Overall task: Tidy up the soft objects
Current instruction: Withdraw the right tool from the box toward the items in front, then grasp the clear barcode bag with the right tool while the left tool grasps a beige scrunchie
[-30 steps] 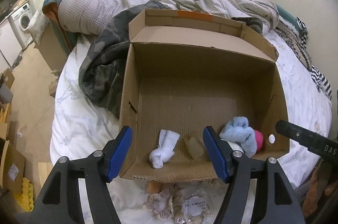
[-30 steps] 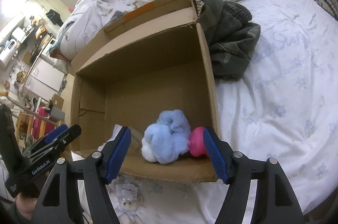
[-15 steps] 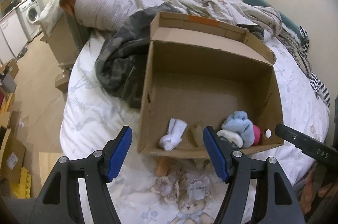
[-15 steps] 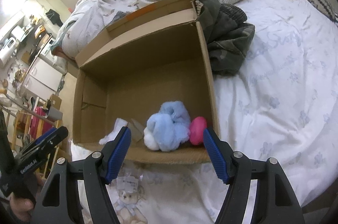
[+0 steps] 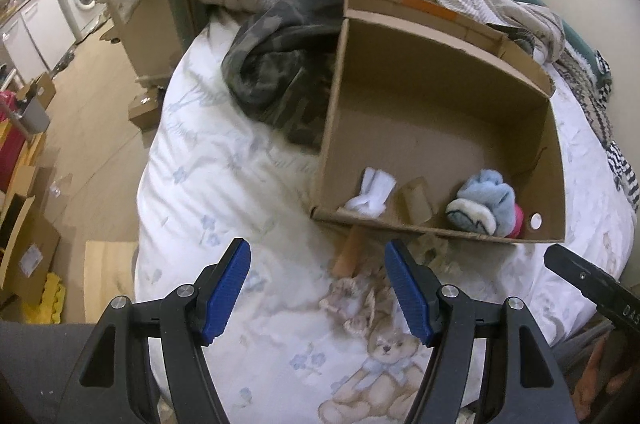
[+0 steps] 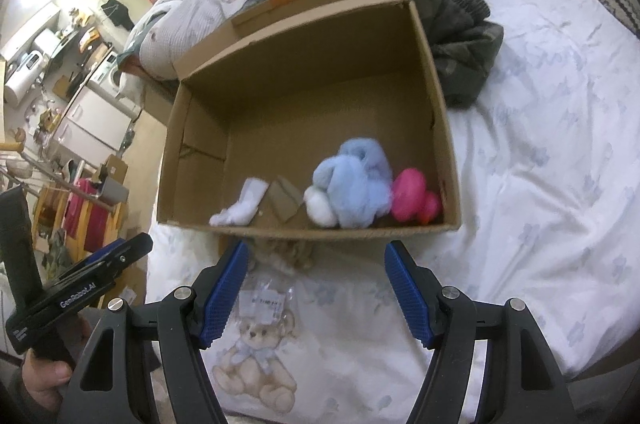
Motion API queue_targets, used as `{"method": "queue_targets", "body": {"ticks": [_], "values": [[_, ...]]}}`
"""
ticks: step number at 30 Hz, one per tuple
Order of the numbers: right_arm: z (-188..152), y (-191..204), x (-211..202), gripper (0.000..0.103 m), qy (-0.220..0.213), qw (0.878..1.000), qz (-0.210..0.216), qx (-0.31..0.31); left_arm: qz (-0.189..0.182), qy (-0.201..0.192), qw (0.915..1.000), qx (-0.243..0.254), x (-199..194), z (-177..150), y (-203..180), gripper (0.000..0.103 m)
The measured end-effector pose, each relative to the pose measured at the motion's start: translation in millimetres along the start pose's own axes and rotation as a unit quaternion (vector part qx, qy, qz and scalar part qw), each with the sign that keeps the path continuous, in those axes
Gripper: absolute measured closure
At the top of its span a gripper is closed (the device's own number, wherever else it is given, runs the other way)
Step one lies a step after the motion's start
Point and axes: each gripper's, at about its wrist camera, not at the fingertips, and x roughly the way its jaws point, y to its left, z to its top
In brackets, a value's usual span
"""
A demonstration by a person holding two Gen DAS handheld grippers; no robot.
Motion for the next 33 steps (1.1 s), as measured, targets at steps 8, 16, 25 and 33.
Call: {"method": "queue_targets", "body": {"ticks": [8, 16, 25, 33], "values": [[-16, 7, 16, 0.028, 0.048, 0.999, 0.0, -0.025, 0.023, 0.023, 0.9984, -0.046, 8, -5, 28, 0.036], [-24, 18, 46, 0.028, 0.102, 0.994, 0.016, -0.031, 0.028, 0.032, 0.9968, -0.068, 9, -6, 38, 0.036], [-42, 40, 124, 0.028, 0.192, 0.981, 0.03, -0.021, 0.039, 0.045, 0.9964, -0.061, 16, -9, 42, 0.036], [-53, 64, 133, 0.071, 0.181, 0.977, -0.006, -0.114, 0.039, 0.132, 0.989, -0.055, 57, -23, 41, 0.036]]}}
